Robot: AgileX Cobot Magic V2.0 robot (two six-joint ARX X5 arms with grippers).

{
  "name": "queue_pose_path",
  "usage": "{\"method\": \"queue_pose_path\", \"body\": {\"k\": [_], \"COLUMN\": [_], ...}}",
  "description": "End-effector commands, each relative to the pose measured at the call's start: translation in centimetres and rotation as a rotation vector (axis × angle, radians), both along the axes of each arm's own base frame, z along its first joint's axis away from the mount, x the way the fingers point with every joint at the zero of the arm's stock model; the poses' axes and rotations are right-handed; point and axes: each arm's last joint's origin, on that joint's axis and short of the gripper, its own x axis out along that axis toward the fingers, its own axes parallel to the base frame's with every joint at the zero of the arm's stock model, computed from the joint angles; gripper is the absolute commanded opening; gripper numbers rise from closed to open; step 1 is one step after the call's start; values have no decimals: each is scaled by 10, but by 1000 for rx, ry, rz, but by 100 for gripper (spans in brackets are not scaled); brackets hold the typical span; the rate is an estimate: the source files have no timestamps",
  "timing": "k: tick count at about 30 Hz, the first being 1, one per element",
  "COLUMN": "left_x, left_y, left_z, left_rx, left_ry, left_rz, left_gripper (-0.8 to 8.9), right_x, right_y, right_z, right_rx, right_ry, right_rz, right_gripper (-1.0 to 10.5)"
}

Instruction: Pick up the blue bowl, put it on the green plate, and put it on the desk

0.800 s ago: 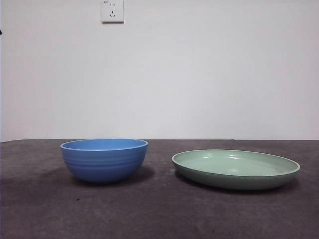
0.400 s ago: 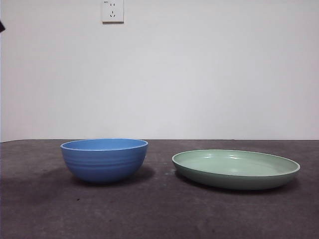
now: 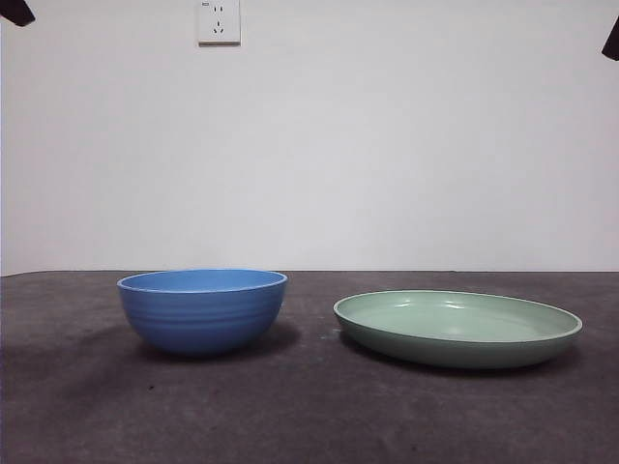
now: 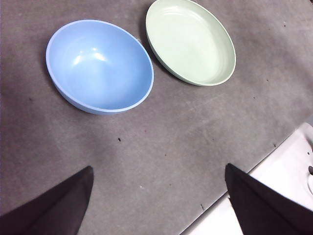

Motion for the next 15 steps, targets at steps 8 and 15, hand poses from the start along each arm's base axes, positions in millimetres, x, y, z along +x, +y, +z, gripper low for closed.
{"method": "queue_pose_path", "body": {"k": [8,15], "left_x": [26,66], "left_y": [-10,-29], "left_z": [5,7], "left_rx": [26,156], "left_ry": [29,58], "left_rz": [51,98], "left_gripper": [436,434], "right_x": [2,2], "right_y": [1,1], "right_z": [6,6], "right_rx": [10,10], "right_ry": [-13,-13], "right_rz": [-4,-4], "right_gripper": [362,362]}}
